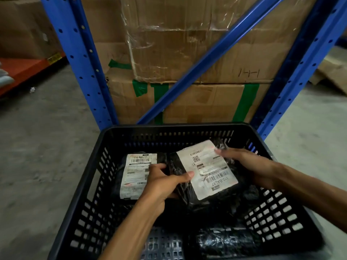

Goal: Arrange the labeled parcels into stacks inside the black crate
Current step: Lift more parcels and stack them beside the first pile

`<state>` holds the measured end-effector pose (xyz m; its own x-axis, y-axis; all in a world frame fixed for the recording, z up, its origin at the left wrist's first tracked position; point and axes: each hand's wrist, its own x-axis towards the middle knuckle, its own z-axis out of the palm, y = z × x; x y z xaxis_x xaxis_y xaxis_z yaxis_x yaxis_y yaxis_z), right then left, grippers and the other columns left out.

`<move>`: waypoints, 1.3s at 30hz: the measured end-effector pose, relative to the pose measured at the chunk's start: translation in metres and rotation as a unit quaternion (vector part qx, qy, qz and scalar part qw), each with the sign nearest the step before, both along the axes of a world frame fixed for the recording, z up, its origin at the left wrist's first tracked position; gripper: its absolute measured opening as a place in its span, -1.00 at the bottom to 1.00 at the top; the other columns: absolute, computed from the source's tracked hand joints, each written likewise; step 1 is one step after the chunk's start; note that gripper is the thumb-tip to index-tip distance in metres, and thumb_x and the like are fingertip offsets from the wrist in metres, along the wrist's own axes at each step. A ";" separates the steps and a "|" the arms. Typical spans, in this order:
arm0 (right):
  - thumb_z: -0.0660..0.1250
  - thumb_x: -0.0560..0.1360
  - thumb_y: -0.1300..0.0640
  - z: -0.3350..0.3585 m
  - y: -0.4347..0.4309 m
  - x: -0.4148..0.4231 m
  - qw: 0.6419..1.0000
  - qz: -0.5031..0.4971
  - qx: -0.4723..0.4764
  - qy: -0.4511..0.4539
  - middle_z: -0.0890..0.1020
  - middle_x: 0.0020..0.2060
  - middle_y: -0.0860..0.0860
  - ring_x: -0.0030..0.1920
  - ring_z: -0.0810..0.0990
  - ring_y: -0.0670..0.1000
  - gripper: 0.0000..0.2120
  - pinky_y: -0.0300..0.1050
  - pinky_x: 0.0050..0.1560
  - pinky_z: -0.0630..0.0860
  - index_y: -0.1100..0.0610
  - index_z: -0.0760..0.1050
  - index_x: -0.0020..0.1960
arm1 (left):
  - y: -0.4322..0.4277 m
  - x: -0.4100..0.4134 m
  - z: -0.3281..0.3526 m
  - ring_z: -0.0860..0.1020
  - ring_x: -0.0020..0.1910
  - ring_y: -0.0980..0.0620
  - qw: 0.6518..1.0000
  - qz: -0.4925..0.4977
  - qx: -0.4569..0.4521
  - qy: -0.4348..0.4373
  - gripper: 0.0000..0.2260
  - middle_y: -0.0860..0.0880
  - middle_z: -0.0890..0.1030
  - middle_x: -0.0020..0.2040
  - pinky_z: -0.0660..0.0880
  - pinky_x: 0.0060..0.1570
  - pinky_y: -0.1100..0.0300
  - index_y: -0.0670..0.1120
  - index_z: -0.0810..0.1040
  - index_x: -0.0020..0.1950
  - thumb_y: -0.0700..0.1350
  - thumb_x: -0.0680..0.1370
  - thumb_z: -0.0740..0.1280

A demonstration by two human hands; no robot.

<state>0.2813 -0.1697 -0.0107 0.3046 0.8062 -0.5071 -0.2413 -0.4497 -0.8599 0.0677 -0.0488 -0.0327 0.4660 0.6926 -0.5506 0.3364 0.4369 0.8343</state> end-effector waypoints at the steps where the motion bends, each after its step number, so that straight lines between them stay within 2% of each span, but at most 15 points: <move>1: 0.49 0.45 0.08 0.005 0.000 0.003 1.000 0.022 0.002 -0.006 0.74 0.09 0.16 0.08 0.73 0.18 -0.64 0.08 -0.01 0.70 0.13 0.62 0.23 | 0.001 -0.004 -0.001 0.69 0.01 -0.06 1.000 -0.004 -0.003 -0.013 -0.22 -0.05 0.67 0.09 0.69 -0.24 0.00 -0.05 0.38 0.26 -0.11 0.15 0.70; 3: 0.50 0.43 0.22 0.014 0.001 0.007 0.998 0.051 0.010 -0.019 0.73 0.09 0.19 0.08 0.72 0.20 -0.65 0.07 -0.04 0.70 0.14 0.62 0.22 | 0.005 -0.010 0.002 0.68 0.05 -0.08 0.999 -0.019 -0.011 -0.033 -0.07 -0.04 0.65 0.14 0.69 -0.26 0.00 0.04 0.33 0.30 -0.07 0.04 0.72; 5: 0.47 0.46 0.25 0.022 0.003 0.006 0.995 0.086 0.029 -0.036 0.72 0.13 0.20 0.11 0.71 0.21 -0.66 0.05 -0.03 0.69 0.10 0.62 0.23 | 0.011 -0.015 0.007 0.69 0.07 -0.03 0.997 -0.066 -0.004 -0.035 -0.03 0.01 0.68 0.14 0.70 -0.16 -0.02 0.05 0.40 0.32 -0.04 -0.03 0.73; 9: 0.49 0.46 0.24 0.040 0.012 0.001 0.980 0.163 0.034 -0.110 0.72 0.13 0.14 0.12 0.71 0.19 -0.58 0.12 0.09 0.66 -0.01 0.58 0.29 | 0.027 -0.022 0.021 0.70 0.02 0.10 0.987 -0.135 0.077 -0.028 -0.08 0.02 0.75 0.06 0.58 -0.11 0.27 0.12 0.53 0.33 0.16 -0.03 0.67; 12: 0.56 0.40 0.16 0.047 0.020 -0.012 0.948 0.266 0.003 -0.175 0.72 0.14 0.08 0.11 0.72 0.10 -0.37 0.03 0.07 0.67 -0.09 0.45 0.41 | 0.040 -0.017 0.035 0.73 0.01 0.10 0.969 -0.231 0.091 -0.013 -0.23 0.04 0.78 -0.02 0.64 -0.02 0.13 0.07 0.62 0.26 0.24 0.07 0.59; 15: 0.67 0.20 0.04 0.044 0.024 -0.021 0.949 0.226 -0.027 -0.220 0.61 0.24 0.04 0.14 0.68 0.06 -0.06 0.06 0.17 0.63 -0.19 0.28 0.45 | 0.048 -0.012 0.045 0.73 0.01 0.04 0.943 -0.309 0.111 0.051 -0.32 0.02 0.78 -0.03 0.66 -0.05 0.11 0.00 0.71 0.12 0.26 0.06 0.58; 17: 0.70 0.14 0.00 0.041 0.024 -0.024 0.959 0.179 -0.017 -0.219 0.58 0.23 0.04 0.12 0.68 0.06 -0.08 0.07 0.17 0.63 -0.24 0.30 0.37 | 0.052 -0.012 0.044 0.73 0.03 -0.02 0.945 -0.304 0.115 0.048 -0.32 -0.02 0.78 -0.03 0.63 -0.02 0.08 -0.04 0.72 0.10 0.26 0.06 0.57; 21: 0.63 0.11 -0.28 0.042 0.027 -0.016 0.956 0.123 0.002 -0.266 0.72 0.00 -0.11 -0.10 0.74 -0.12 -0.40 -0.21 -0.16 0.66 -0.29 0.53 0.10 | 0.057 -0.019 0.040 0.72 0.05 -0.07 0.970 -0.214 0.110 -0.037 -0.48 -0.06 0.77 0.00 0.63 -0.06 0.06 -0.09 0.74 0.06 0.16 0.20 0.59; 23: 0.53 0.18 -0.37 0.036 0.021 -0.010 0.982 0.078 0.018 -0.169 0.76 -0.03 -0.12 -0.05 0.75 -0.06 -0.56 -0.03 -0.11 0.70 -0.28 0.62 0.01 | 0.058 -0.023 0.037 0.69 0.07 -0.17 0.985 -0.125 0.079 -0.090 -0.49 -0.11 0.77 0.01 0.64 -0.06 0.00 -0.12 0.72 0.04 0.13 0.21 0.57; 25: 0.46 0.27 -0.37 0.021 0.013 -0.006 0.999 0.021 0.043 0.021 0.73 0.12 0.07 0.13 0.70 0.19 -0.42 0.27 0.11 0.61 -0.11 0.61 0.19 | 0.056 -0.024 0.037 0.68 0.00 -0.16 0.988 -0.028 0.023 -0.151 -0.50 -0.13 0.76 0.01 0.67 -0.12 -0.04 -0.14 0.69 0.05 0.10 0.21 0.52; 28: 0.47 0.30 -0.30 0.011 0.011 -0.018 0.977 -0.010 0.090 0.191 0.60 0.31 0.21 0.33 0.54 0.31 -0.23 0.36 0.37 0.38 0.07 0.49 0.39 | 0.042 -0.016 0.040 0.75 -0.14 -0.08 0.963 0.068 -0.067 -0.251 -0.58 -0.12 0.78 -0.10 0.69 -0.24 -0.04 -0.16 0.62 0.10 -0.02 0.30 0.48; 31: 0.51 0.28 -0.25 0.012 0.026 -0.034 0.977 -0.042 0.117 0.174 0.63 0.30 0.11 0.31 0.59 0.19 -0.32 0.31 0.35 0.43 0.03 0.57 0.32 | 0.023 -0.004 0.036 0.75 -0.08 -0.11 0.951 0.111 -0.089 -0.276 -0.67 -0.16 0.76 0.00 0.68 -0.07 -0.09 -0.15 0.59 0.15 -0.15 0.41 0.48; 34: 0.47 0.36 -0.19 0.010 0.039 -0.046 0.984 -0.079 0.108 0.120 0.72 0.16 0.04 0.16 0.70 0.08 -0.49 0.07 0.06 0.66 0.00 0.63 0.25 | 0.004 -0.002 0.026 0.74 -0.01 -0.10 0.958 0.100 -0.076 -0.257 -0.70 -0.11 0.76 0.05 0.65 0.05 -0.09 -0.08 0.61 0.13 -0.20 0.42 0.50; 36: 0.43 0.45 -0.10 0.002 0.037 -0.047 0.980 -0.108 0.099 0.131 0.72 0.15 0.08 0.14 0.71 0.09 -0.55 -0.01 -0.03 0.68 0.07 0.61 0.28 | -0.005 -0.005 0.019 0.74 -0.01 -0.02 0.975 0.064 -0.043 -0.206 -0.63 -0.03 0.77 0.03 0.66 0.05 -0.02 -0.03 0.60 0.19 -0.16 0.40 0.55; 39: 0.40 0.51 -0.03 -0.014 0.019 -0.038 0.981 -0.101 0.083 0.145 0.69 0.21 0.11 0.21 0.66 0.13 -0.60 0.10 0.12 0.63 0.07 0.57 0.31 | -0.011 -0.004 0.016 0.69 0.00 0.15 0.992 0.051 0.078 -0.085 -0.37 0.08 0.72 0.08 0.61 -0.01 0.22 0.02 0.51 0.29 -0.09 0.27 0.64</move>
